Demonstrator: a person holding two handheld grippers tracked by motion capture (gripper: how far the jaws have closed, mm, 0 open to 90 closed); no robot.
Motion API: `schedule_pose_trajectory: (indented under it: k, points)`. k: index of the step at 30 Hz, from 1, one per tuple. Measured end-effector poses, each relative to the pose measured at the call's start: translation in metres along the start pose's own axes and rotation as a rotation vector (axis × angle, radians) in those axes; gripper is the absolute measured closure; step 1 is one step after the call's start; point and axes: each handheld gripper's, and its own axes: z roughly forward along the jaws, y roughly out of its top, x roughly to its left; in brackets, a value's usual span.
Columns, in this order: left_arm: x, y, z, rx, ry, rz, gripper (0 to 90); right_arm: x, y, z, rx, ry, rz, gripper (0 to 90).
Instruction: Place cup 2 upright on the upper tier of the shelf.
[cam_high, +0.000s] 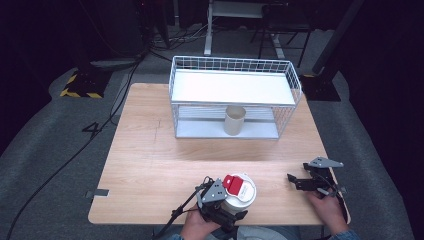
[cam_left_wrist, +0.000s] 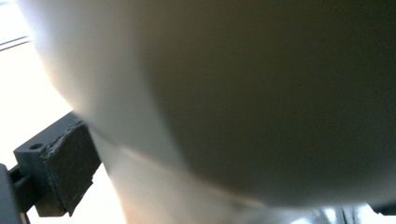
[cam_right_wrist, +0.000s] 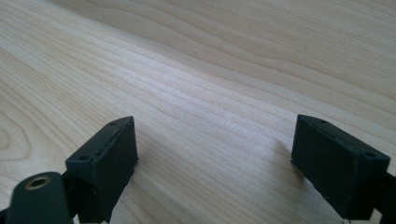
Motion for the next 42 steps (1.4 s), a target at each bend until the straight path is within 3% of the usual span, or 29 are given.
schedule_pose_trajectory:
  k: [7, 19, 29, 42]
  points:
    - [-0.0011, -0.0030, -0.0003, -0.016, 0.019, 0.010, 7.0, 0.0000, 0.0000, 0.0000, 0.000, 0.000, 0.000, 14.7]
    - [-0.0016, -0.0057, -0.0003, -0.039, 0.028, 0.029, 8.5, 0.0000, 0.0000, 0.0000, 0.000, 0.000, 0.000, 14.7]
    - [-0.0022, -0.0048, -0.0010, -0.029, 0.035, 0.043, 9.1, 0.0000, 0.0000, 0.0000, 0.000, 0.000, 0.000, 14.7]
    - [-0.0015, -0.0013, -0.0035, -0.017, 0.050, 0.019, 9.7, 0.0000, 0.0000, 0.0000, 0.000, 0.000, -0.001, 14.7]
